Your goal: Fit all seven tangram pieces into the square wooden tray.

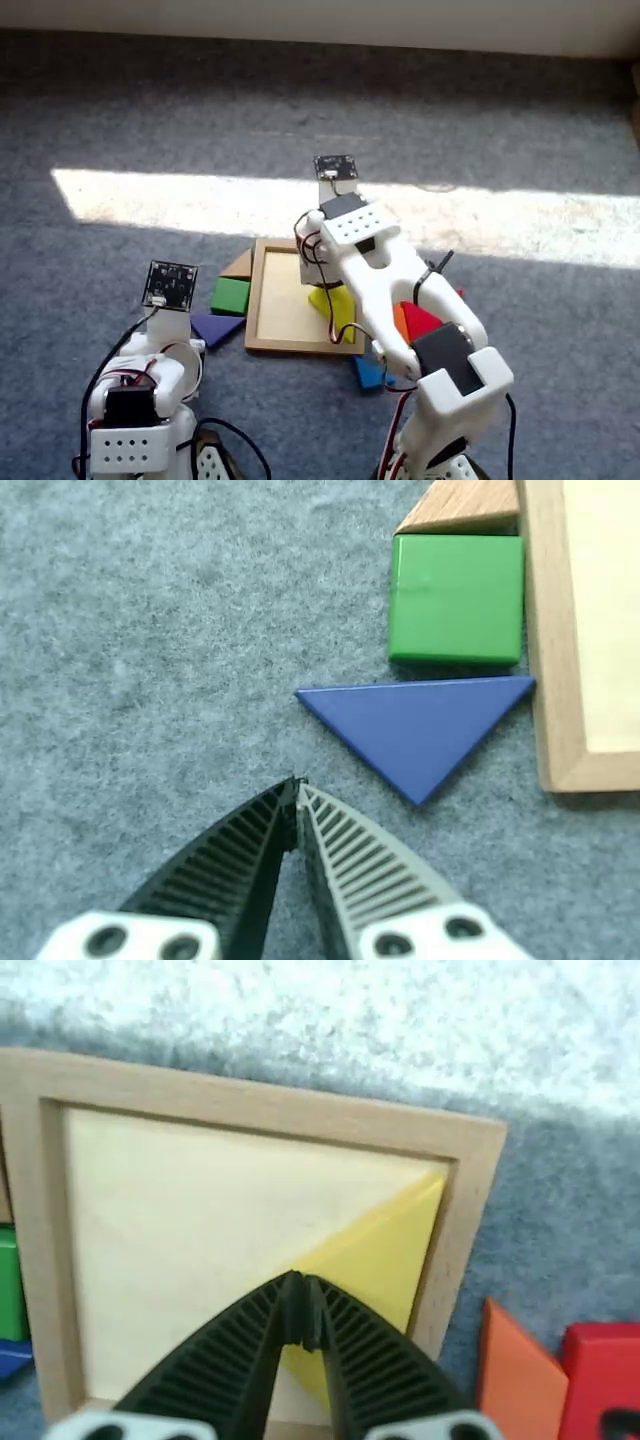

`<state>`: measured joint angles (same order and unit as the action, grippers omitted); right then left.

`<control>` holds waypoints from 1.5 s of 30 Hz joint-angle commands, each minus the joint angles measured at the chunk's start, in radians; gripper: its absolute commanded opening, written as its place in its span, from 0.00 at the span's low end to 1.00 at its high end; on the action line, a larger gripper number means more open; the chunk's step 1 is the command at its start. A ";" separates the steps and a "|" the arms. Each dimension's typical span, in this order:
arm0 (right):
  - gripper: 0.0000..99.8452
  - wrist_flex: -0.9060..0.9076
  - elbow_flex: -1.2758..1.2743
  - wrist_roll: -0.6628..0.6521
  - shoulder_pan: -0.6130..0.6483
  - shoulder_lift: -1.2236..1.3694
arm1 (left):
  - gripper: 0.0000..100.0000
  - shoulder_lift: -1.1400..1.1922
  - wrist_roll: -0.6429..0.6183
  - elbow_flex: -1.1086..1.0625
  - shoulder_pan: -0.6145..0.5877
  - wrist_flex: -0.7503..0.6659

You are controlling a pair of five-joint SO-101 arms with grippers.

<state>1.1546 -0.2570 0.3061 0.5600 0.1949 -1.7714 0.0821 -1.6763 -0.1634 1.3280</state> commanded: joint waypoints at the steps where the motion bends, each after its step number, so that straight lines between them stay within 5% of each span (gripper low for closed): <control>1: 0.01 0.007 0.004 -0.012 -0.016 -0.022 | 0.01 -0.045 0.008 -0.021 -0.012 0.006; 9: 0.01 0.180 0.058 -0.012 -0.022 -0.079 | 0.01 -0.045 0.008 -0.021 -0.012 0.006; 24: 0.01 0.179 -0.205 0.031 -0.225 -0.667 | 0.01 -0.045 0.008 -0.021 -0.012 0.006; 27: 0.14 0.182 -0.246 0.215 -0.262 -0.659 | 0.01 -0.045 0.008 -0.021 -0.012 0.006; 32: 0.38 0.171 -0.291 0.295 -0.272 -0.615 | 0.01 -0.045 0.008 -0.021 -0.012 0.006; 45: 0.40 -0.076 -0.349 0.373 -0.338 -0.352 | 0.01 -0.045 0.008 -0.021 -0.012 0.006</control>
<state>1.1393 -0.6114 0.6667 0.2317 -0.1826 -1.7714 0.0821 -1.6763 -0.1634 1.3280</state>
